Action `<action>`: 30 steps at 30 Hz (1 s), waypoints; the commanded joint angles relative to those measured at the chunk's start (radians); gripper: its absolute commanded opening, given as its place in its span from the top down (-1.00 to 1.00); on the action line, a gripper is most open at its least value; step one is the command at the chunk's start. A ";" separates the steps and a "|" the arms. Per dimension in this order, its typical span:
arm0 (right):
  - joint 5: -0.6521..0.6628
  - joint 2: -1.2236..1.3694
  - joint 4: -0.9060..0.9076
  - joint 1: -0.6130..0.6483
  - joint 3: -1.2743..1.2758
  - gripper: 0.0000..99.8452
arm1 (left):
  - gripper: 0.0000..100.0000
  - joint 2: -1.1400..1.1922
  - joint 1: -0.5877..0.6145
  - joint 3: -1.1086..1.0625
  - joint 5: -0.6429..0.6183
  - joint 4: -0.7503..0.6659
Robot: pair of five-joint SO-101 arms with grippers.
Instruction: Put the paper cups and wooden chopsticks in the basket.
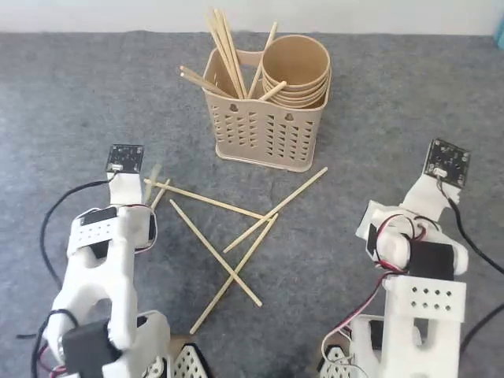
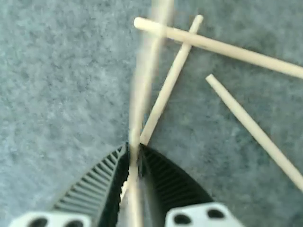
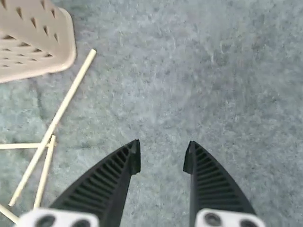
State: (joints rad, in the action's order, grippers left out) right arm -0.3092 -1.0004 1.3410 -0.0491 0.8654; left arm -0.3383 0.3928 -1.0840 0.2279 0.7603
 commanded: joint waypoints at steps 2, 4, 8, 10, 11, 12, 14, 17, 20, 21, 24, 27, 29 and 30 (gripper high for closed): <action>-0.023 -0.019 -0.059 -0.019 0.040 0.68 | 0.98 -0.005 -0.008 0.048 0.032 0.008; -0.028 -0.019 -0.090 -0.013 0.075 0.68 | 0.98 -0.006 -0.009 0.059 0.032 0.014; -0.034 -0.013 -0.217 0.008 0.204 0.68 | 0.98 -0.006 -0.035 0.147 0.034 0.166; -0.034 -0.010 -0.298 0.045 0.296 0.68 | 0.98 -0.006 -0.051 0.213 0.034 0.255; -0.034 -0.013 -0.343 0.065 0.344 0.68 | 0.98 -0.006 -0.055 0.245 0.032 0.292; -0.034 -0.018 -0.389 0.081 0.388 0.68 | 0.98 -0.006 -0.057 0.280 0.031 0.324; -0.032 -0.019 -0.470 0.090 0.451 0.68 | 0.98 -0.006 -0.064 0.348 0.029 0.376; -0.026 -0.019 -0.524 0.097 0.491 0.68 | 0.98 -0.014 -0.064 0.453 0.028 0.439; 0.035 -0.019 -0.478 0.137 0.486 0.68 | 0.98 -0.081 -0.066 0.535 0.026 0.486; 0.086 -0.019 -0.453 0.162 0.482 0.68 | 0.98 -0.123 -0.066 0.552 0.018 0.496; 0.178 -0.019 -0.369 0.234 0.453 0.68 | 0.98 -0.292 -0.058 0.567 -0.080 0.497; 0.201 -0.019 -0.346 0.297 0.436 0.67 | 0.98 -0.491 -0.066 0.510 -0.130 0.494; 0.232 -0.019 -0.340 0.363 0.431 0.67 | 0.98 -0.620 -0.068 0.446 -0.176 0.474; 0.287 -0.018 -0.338 0.407 0.433 0.67 | 0.98 -0.683 -0.066 0.400 -0.193 0.450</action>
State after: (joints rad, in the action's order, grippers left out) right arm -0.1281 -1.0004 0.9851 0.2363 1.3594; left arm -0.8170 0.3376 -0.6268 0.0944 1.2467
